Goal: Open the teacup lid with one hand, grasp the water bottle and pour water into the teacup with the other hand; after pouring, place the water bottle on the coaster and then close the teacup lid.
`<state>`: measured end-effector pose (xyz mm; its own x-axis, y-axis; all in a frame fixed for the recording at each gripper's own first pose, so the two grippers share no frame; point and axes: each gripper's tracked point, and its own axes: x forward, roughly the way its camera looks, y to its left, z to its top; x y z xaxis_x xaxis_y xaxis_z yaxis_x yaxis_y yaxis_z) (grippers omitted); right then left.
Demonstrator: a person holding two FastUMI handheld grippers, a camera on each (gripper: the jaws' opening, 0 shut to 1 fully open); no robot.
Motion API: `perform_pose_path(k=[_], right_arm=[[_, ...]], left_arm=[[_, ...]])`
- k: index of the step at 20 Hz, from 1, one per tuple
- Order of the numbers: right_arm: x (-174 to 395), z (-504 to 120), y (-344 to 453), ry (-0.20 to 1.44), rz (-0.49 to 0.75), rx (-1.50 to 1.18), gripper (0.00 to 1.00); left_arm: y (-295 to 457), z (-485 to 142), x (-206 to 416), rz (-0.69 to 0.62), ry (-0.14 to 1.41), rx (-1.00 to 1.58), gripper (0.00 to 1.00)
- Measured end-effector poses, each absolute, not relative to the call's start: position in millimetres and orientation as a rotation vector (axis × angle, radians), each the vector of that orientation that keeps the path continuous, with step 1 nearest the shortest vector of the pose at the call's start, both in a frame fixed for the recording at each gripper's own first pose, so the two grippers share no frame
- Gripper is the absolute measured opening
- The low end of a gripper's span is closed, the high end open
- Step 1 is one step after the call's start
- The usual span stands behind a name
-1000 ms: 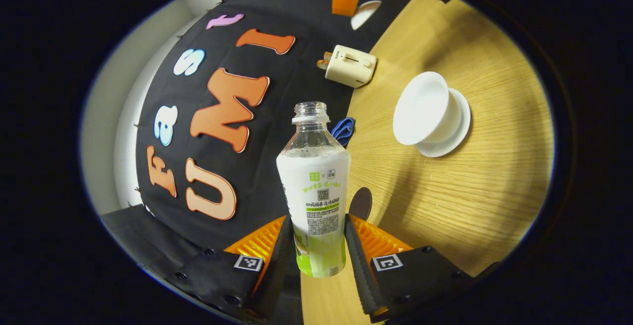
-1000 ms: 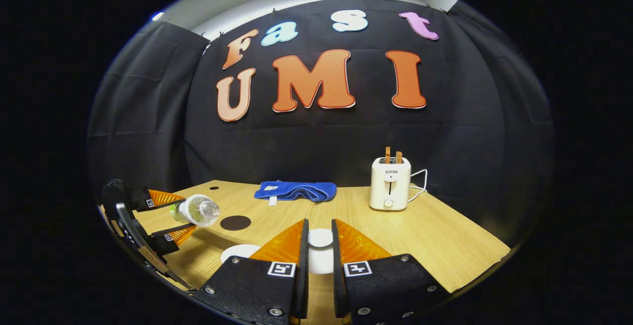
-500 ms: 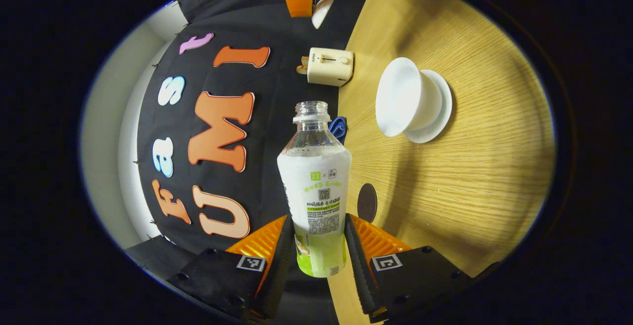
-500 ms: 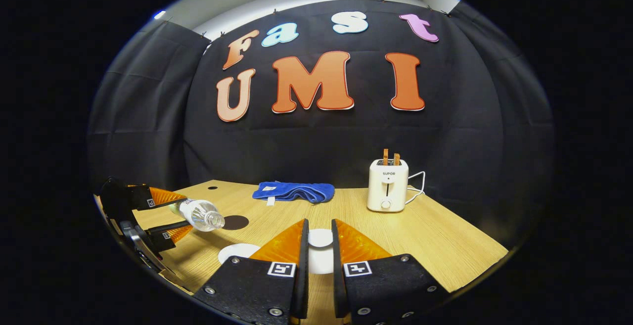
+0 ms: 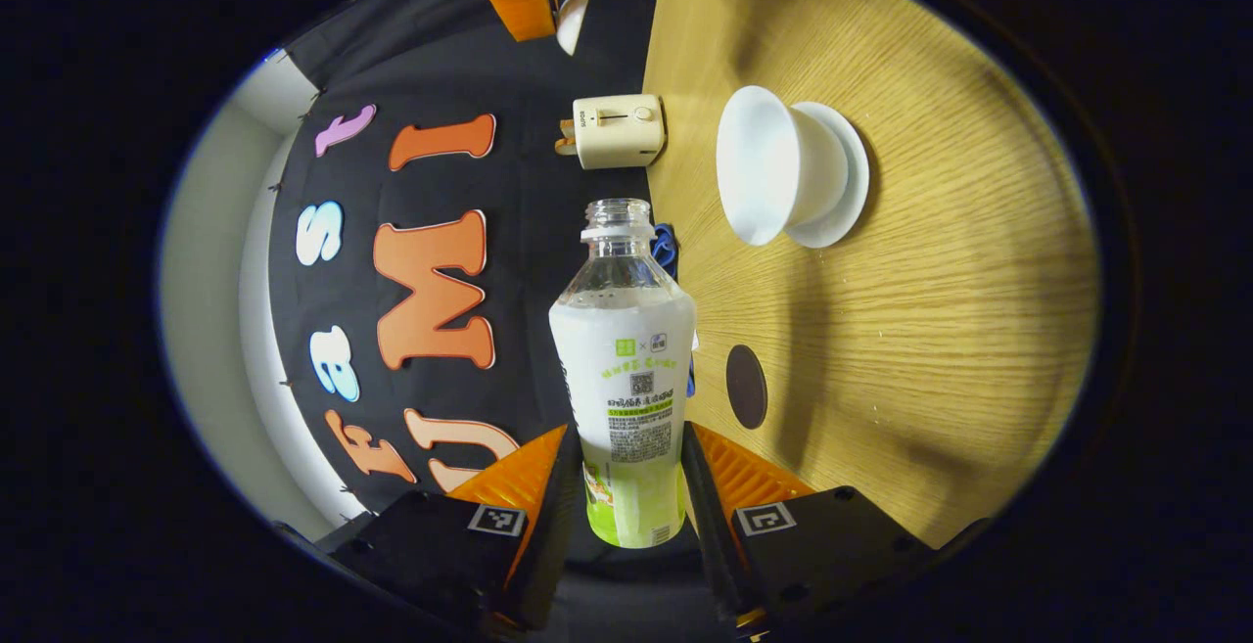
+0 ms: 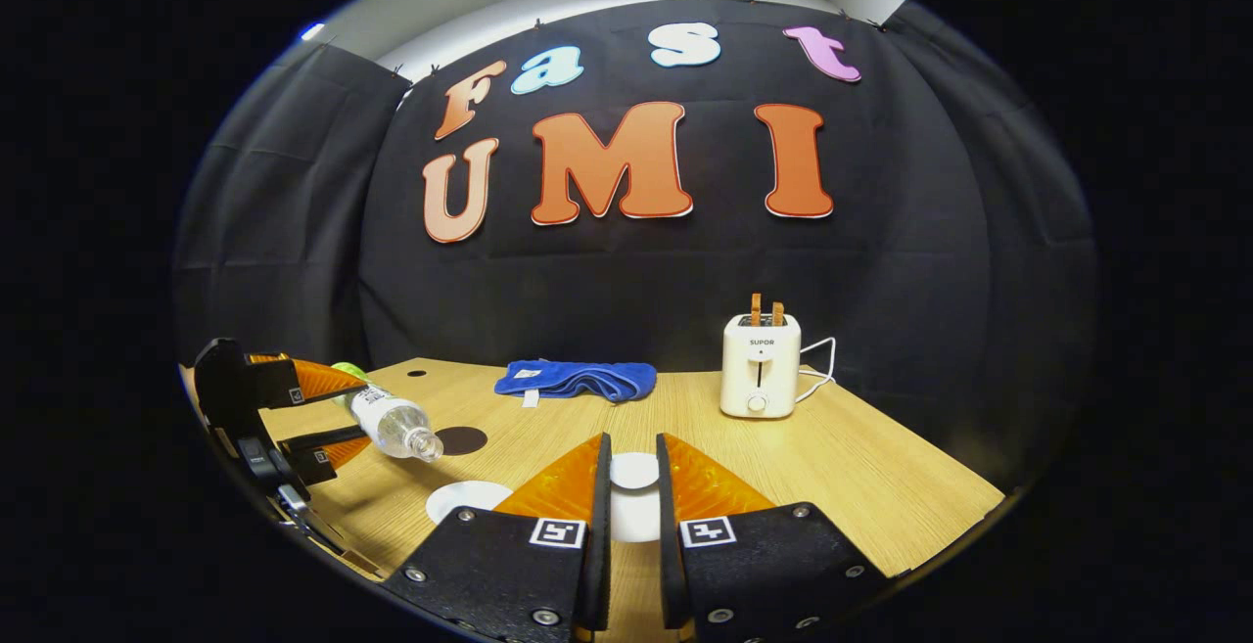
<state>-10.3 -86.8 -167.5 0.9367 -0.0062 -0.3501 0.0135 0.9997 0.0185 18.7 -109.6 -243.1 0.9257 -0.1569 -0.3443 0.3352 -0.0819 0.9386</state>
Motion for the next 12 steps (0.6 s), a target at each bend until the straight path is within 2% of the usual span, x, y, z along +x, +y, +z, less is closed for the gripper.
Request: perform_pose_path(k=[5, 7, 9, 10, 11, 12], right_arm=[[-10.1, -168.4, -87.5, 0.359, -0.009, 0.019, 0.21], [-10.1, -168.1, -85.8, 0.358, -0.009, 0.022, 0.21], [-10.0, -166.8, -84.7, 0.355, -0.004, 0.027, 0.21], [-10.2, -167.0, -84.7, 0.356, -0.004, 0.025, 0.21], [-9.7, -167.5, -85.4, 0.355, -0.005, 0.022, 0.21], [-9.5, -168.4, -86.2, 0.354, -0.007, 0.020, 0.21]], left_arm=[[-107.2, -237.3, 20.9, -0.412, 0.126, 1.677, 0.60], [-108.3, -235.2, 21.9, -0.415, 0.122, 1.698, 0.64], [-109.2, -231.3, 21.0, -0.421, 0.113, 1.715, 0.60], [-110.6, -230.3, 21.3, -0.423, 0.109, 1.722, 0.64], [-110.8, -230.0, 22.1, -0.424, 0.105, 1.726, 0.60], [-110.2, -230.6, 21.1, -0.426, 0.105, 1.730, 0.64]])
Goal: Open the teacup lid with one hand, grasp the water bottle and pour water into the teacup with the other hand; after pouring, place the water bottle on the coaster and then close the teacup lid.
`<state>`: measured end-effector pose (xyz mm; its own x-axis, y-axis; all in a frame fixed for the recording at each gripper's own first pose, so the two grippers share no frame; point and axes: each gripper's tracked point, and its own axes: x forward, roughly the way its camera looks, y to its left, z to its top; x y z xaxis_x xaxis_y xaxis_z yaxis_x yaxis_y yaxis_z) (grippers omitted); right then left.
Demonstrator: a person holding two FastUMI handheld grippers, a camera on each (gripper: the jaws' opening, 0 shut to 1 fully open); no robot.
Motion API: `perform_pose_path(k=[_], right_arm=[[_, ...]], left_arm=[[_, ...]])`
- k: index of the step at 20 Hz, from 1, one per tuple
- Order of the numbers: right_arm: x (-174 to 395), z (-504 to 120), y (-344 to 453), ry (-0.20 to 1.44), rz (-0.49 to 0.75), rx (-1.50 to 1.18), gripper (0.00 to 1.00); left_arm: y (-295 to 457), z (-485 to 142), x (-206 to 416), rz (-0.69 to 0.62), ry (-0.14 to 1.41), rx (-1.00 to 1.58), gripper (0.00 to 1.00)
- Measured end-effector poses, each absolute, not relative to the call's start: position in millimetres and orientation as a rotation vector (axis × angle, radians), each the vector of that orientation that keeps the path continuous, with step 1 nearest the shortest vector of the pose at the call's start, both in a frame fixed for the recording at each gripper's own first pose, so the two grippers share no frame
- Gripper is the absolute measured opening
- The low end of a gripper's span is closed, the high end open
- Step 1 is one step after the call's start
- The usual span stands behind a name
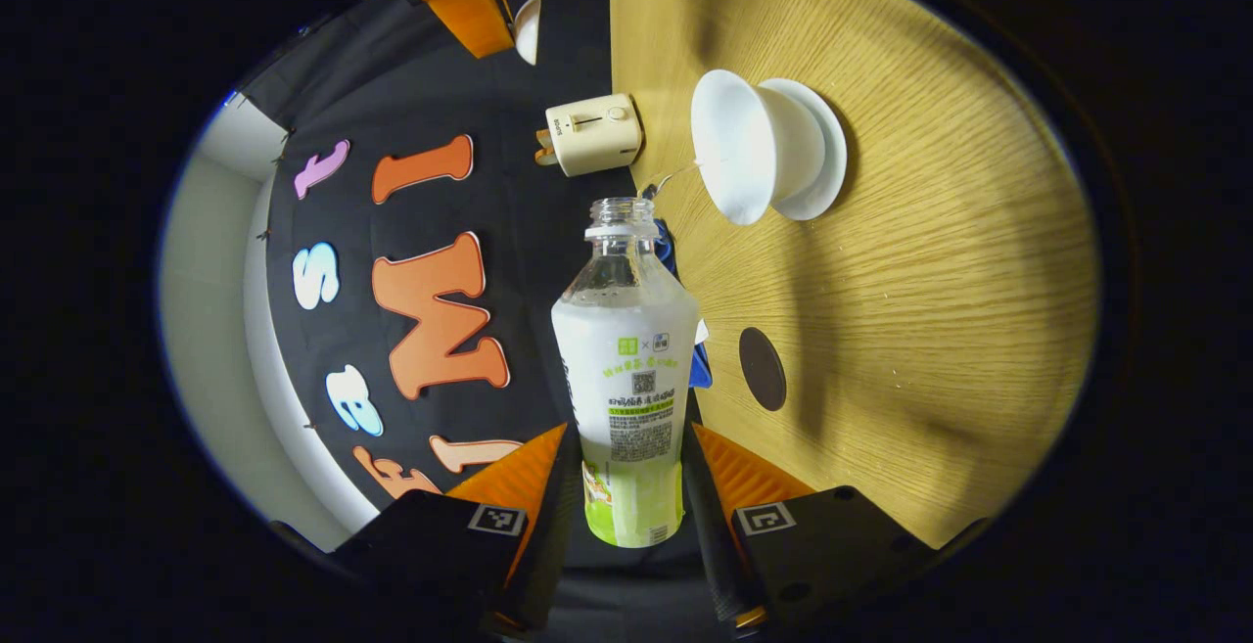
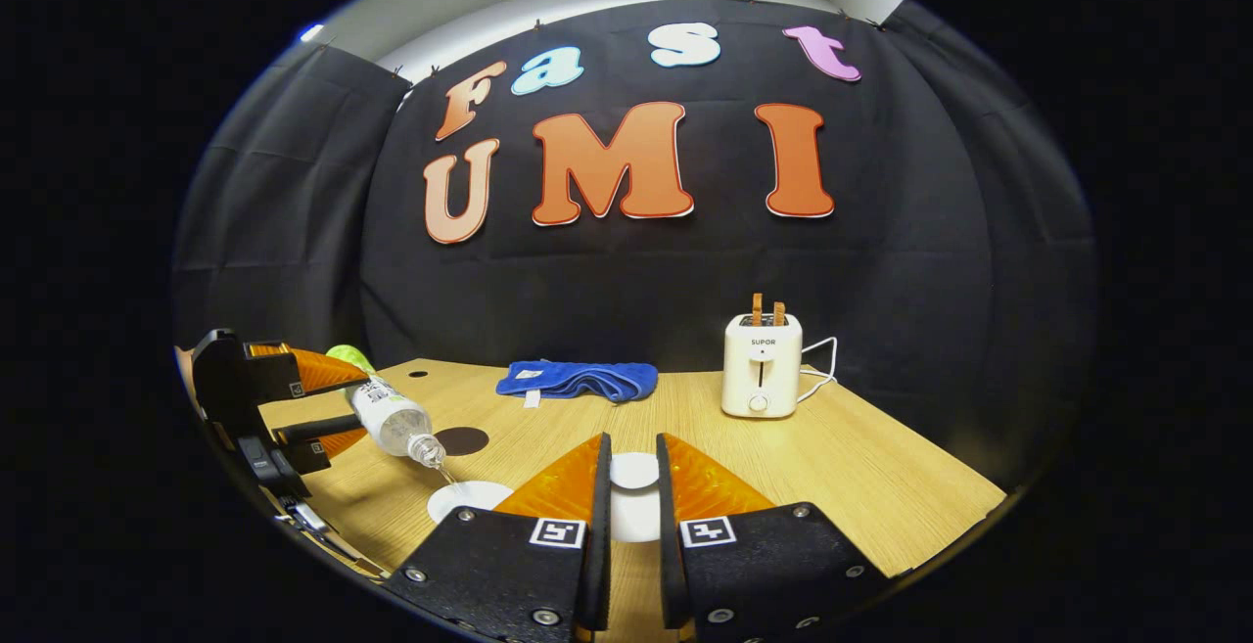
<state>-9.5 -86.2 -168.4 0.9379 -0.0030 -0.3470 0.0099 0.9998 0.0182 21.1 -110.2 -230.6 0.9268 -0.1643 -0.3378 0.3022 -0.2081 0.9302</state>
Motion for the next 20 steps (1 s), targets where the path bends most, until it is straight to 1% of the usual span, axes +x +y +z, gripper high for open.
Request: perform_pose_path(k=[2, 3, 6, 7, 8, 9, 10, 16, 17, 18, 20], right_arm=[[-10.9, -169.0, -86.6, 0.355, -0.007, 0.021, 0.21], [-10.5, -168.7, -88.4, 0.355, -0.009, 0.022, 0.21], [-9.7, -167.5, -89.9, 0.354, -0.010, 0.024, 0.21], [-10.4, -168.2, -88.8, 0.354, -0.008, 0.024, 0.21], [-9.8, -167.7, -89.3, 0.354, -0.010, 0.024, 0.21], [-10.0, -168.2, -89.8, 0.355, -0.009, 0.023, 0.21], [-9.3, -167.2, -89.6, 0.354, -0.009, 0.023, 0.21], [-10.4, -165.5, -88.2, 0.353, -0.004, 0.021, 0.21], [-9.5, -165.7, -88.4, 0.352, -0.005, 0.021, 0.21], [-9.2, -165.4, -88.6, 0.353, -0.005, 0.023, 0.21], [-9.5, -165.5, -88.0, 0.354, -0.004, 0.022, 0.21]], left_arm=[[-110.3, -228.4, 21.4, -0.426, 0.102, 1.734, 0.64], [-111.1, -228.3, 22.1, -0.425, 0.100, 1.736, 0.60], [-109.8, -225.2, 22.9, -0.424, 0.095, 1.746, 0.60], [-109.4, -225.3, 23.4, -0.424, 0.095, 1.749, 0.64], [-109.5, -224.2, 23.0, -0.425, 0.092, 1.753, 0.64], [-109.5, -223.7, 24.2, -0.425, 0.089, 1.758, 0.67], [-109.2, -221.9, 23.8, -0.423, 0.084, 1.765, 0.60], [-108.3, -214.3, 25.5, -0.412, 0.062, 1.792, 0.60], [-108.2, -213.9, 26.3, -0.409, 0.058, 1.797, 0.63], [-107.4, -211.2, 26.1, -0.407, 0.055, 1.803, 0.60], [-105.5, -209.5, 25.9, -0.405, 0.048, 1.817, 0.60]])
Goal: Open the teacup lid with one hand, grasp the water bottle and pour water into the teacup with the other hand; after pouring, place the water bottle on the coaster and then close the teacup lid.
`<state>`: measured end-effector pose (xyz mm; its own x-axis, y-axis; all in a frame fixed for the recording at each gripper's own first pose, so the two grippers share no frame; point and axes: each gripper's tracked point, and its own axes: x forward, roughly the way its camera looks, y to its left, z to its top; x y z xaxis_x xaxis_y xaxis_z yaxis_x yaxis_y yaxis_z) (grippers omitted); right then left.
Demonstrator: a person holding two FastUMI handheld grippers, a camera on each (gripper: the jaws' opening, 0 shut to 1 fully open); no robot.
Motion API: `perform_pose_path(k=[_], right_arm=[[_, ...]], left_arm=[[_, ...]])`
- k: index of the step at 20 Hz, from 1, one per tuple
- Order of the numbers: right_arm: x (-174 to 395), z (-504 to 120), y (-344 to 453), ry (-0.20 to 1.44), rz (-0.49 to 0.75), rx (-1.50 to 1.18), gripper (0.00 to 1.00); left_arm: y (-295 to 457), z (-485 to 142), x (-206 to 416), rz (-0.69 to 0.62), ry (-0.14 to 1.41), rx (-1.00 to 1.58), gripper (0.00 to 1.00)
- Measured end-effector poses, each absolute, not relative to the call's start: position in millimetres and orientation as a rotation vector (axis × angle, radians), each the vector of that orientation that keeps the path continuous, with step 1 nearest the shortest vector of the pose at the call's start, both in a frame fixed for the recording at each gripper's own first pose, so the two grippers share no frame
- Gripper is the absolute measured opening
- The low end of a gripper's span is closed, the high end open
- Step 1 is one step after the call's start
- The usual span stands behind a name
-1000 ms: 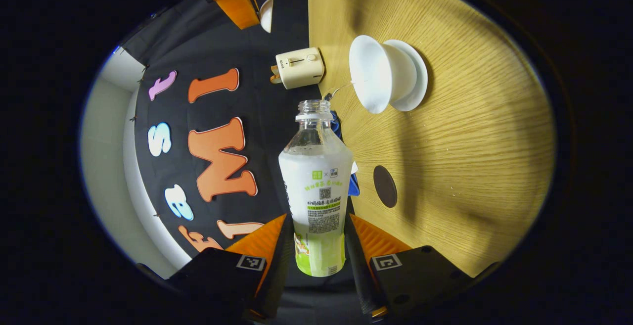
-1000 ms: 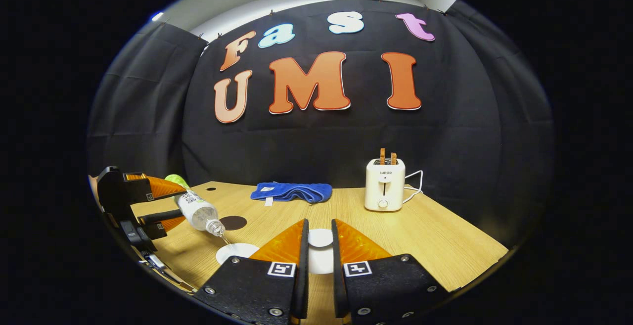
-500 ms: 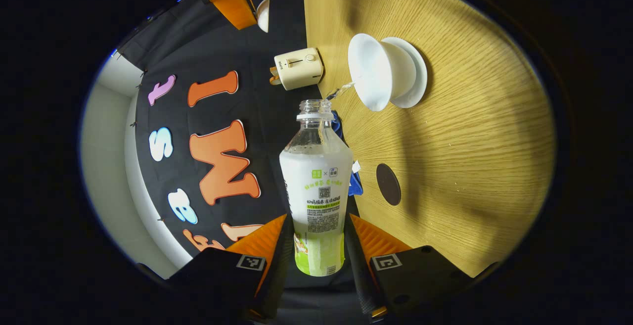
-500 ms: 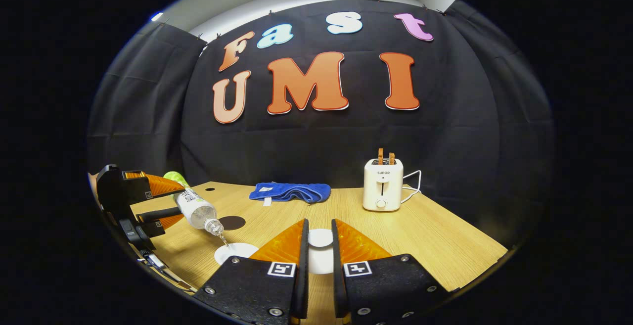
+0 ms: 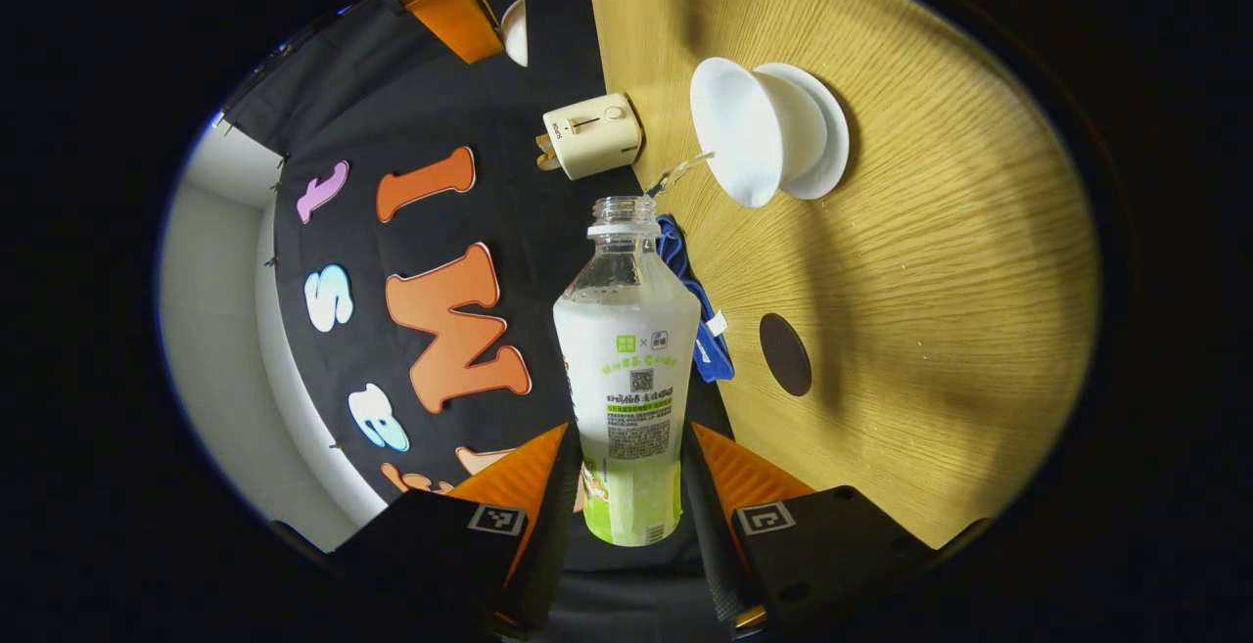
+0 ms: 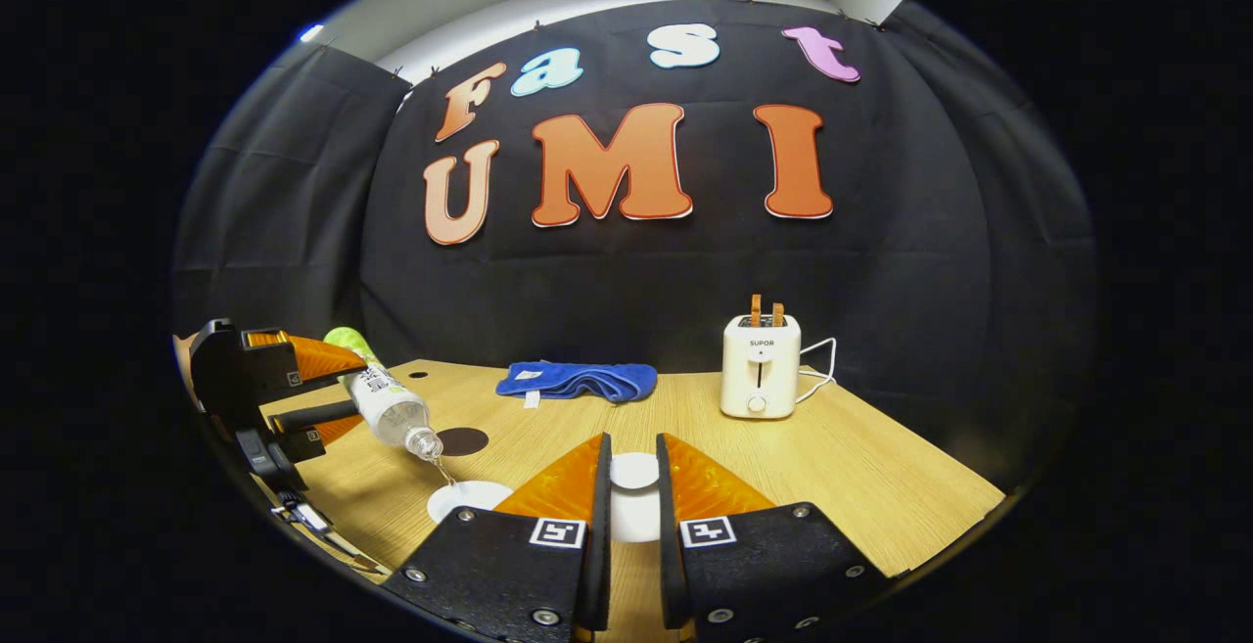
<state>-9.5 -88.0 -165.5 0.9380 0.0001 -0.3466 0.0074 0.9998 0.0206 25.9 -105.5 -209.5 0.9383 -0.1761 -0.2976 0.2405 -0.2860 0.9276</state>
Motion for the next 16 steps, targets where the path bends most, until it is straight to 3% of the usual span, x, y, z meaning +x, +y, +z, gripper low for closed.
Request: perform_pose_path(k=[16], right_arm=[[-9.5, -163.6, -84.5, 0.349, 0.006, 0.017, 0.21]], left_arm=[[-109.0, -200.9, 31.5, -0.404, -0.008, 1.929, 0.61]])
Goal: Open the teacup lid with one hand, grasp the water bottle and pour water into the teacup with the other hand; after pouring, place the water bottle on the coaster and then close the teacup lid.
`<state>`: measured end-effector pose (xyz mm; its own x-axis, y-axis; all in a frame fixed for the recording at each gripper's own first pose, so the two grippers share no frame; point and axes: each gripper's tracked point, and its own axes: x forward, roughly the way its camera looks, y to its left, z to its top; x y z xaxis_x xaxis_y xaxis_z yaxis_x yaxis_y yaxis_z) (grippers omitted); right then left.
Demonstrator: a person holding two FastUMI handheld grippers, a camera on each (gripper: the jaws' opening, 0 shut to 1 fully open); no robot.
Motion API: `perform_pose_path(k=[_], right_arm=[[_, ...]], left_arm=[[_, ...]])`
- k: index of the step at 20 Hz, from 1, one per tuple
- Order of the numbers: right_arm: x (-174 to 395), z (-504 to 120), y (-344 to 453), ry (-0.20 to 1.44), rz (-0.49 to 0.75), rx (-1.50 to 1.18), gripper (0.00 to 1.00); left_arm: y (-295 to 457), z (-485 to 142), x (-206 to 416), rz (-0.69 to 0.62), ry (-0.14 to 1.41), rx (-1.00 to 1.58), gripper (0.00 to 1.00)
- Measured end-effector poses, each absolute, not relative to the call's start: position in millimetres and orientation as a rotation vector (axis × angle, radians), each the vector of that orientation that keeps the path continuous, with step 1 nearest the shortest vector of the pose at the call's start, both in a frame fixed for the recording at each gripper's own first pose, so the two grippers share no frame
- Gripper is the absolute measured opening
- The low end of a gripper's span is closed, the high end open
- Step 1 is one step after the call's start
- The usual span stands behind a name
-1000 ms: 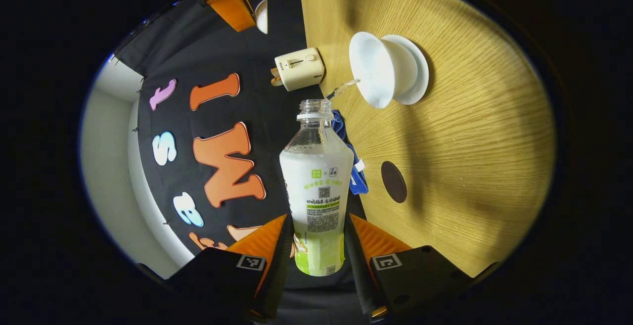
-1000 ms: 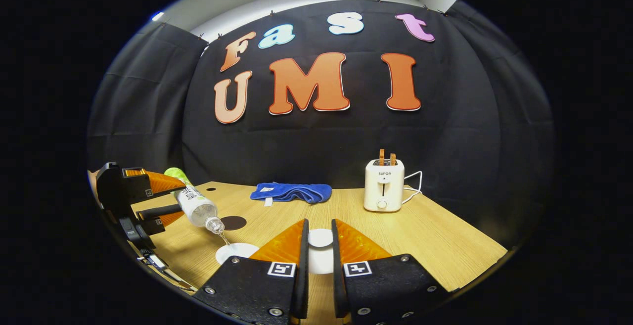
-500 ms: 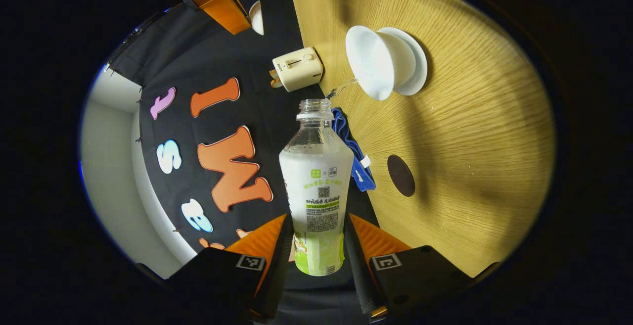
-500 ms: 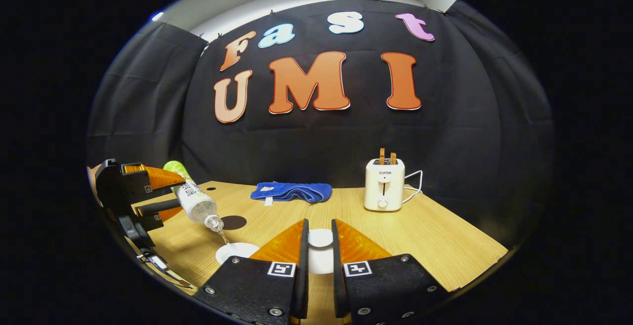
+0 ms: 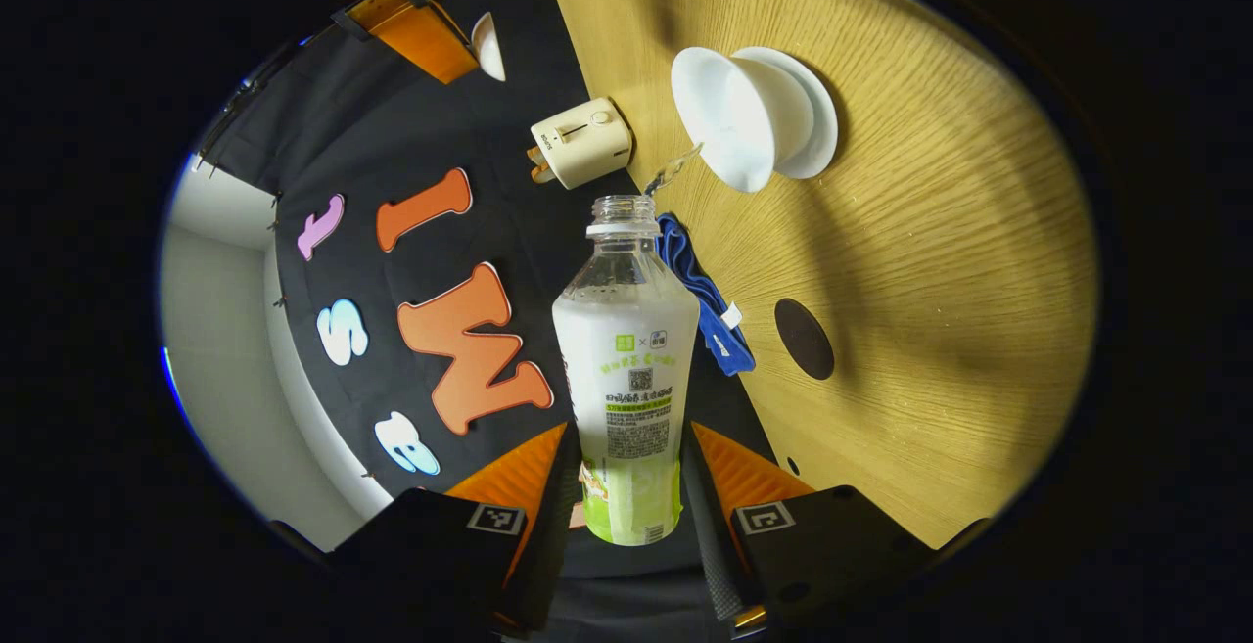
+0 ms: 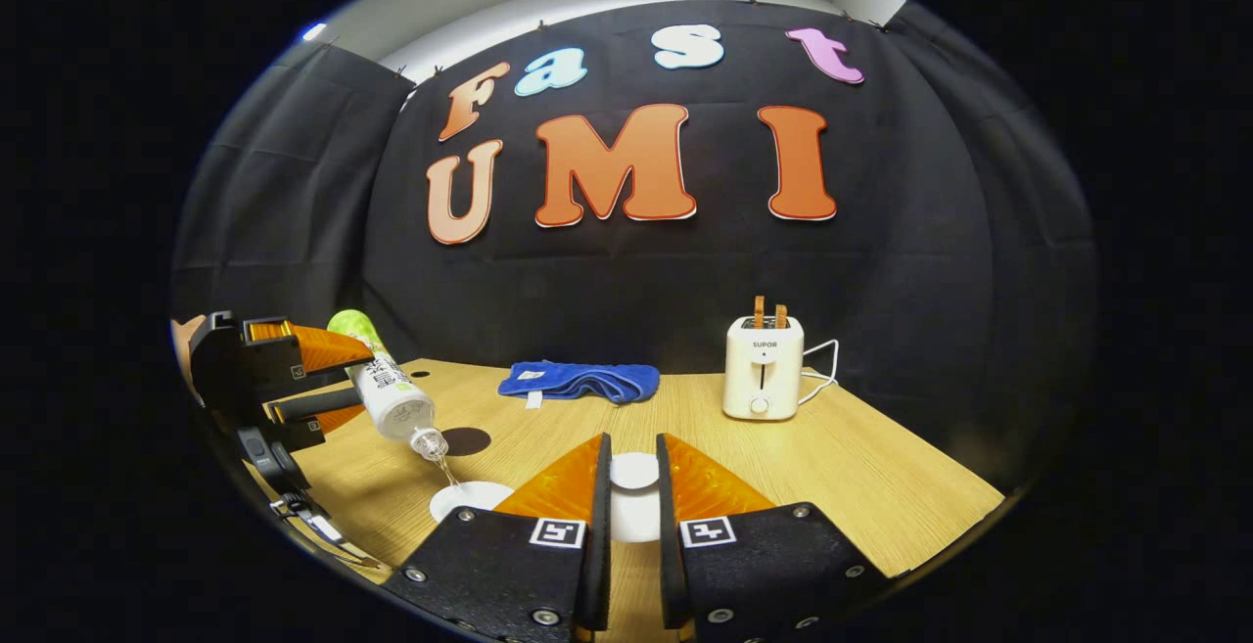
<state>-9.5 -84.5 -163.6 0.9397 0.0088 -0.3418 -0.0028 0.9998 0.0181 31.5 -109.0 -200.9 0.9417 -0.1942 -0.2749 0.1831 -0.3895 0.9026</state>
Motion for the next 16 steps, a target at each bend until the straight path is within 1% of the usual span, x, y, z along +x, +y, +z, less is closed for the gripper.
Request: perform_pose_path(k=[2, 3, 4, 5, 6, 7, 9, 10, 12, 13, 16], right_arm=[[-9.1, -163.2, -84.5, 0.347, 0.008, 0.017, 0.21], [-9.7, -163.5, -84.7, 0.347, 0.008, 0.016, 0.21], [-10.2, -164.3, -84.1, 0.348, 0.010, 0.015, 0.21], [-9.8, -164.3, -83.7, 0.349, 0.009, 0.014, 0.21], [-9.3, -165.4, -83.4, 0.351, 0.011, 0.013, 0.21], [-9.8, -166.3, -82.7, 0.352, 0.012, 0.012, 0.21], [-8.1, -169.3, -81.9, 0.360, 0.014, 0.005, 0.21], [-9.0, -170.3, -81.8, 0.363, 0.015, 0.002, 0.21], [-9.8, -170.1, -80.9, 0.363, 0.018, -0.002, 0.21], [-10.0, -169.7, -79.5, 0.361, 0.022, -0.004, 0.21], [-9.5, -170.4, -76.7, 0.359, 0.029, -0.015, 0.21]], left_arm=[[-111.9, -199.2, 34.0, -0.396, -0.016, 1.946, 0.61], [-111.9, -198.0, 32.6, -0.394, -0.021, 1.954, 0.64], [-112.3, -197.4, 31.5, -0.393, -0.029, 1.962, 0.61], [-112.7, -196.0, 30.1, -0.392, -0.035, 1.969, 0.64], [-112.7, -196.2, 30.1, -0.392, -0.039, 1.977, 0.61], [-113.0, -196.0, 30.4, -0.391, -0.040, 1.984, 0.64], [-113.5, -194.5, 31.3, -0.386, -0.038, 1.994, 0.64], [-115.2, -193.5, 31.9, -0.388, -0.043, 1.997, 0.60], [-115.3, -192.4, 29.9, -0.386, -0.053, 2.006, 0.60], [-115.5, -192.7, 29.1, -0.385, -0.056, 2.011, 0.64], [-117.6, -194.2, 30.5, -0.388, -0.053, 2.020, 0.63]])
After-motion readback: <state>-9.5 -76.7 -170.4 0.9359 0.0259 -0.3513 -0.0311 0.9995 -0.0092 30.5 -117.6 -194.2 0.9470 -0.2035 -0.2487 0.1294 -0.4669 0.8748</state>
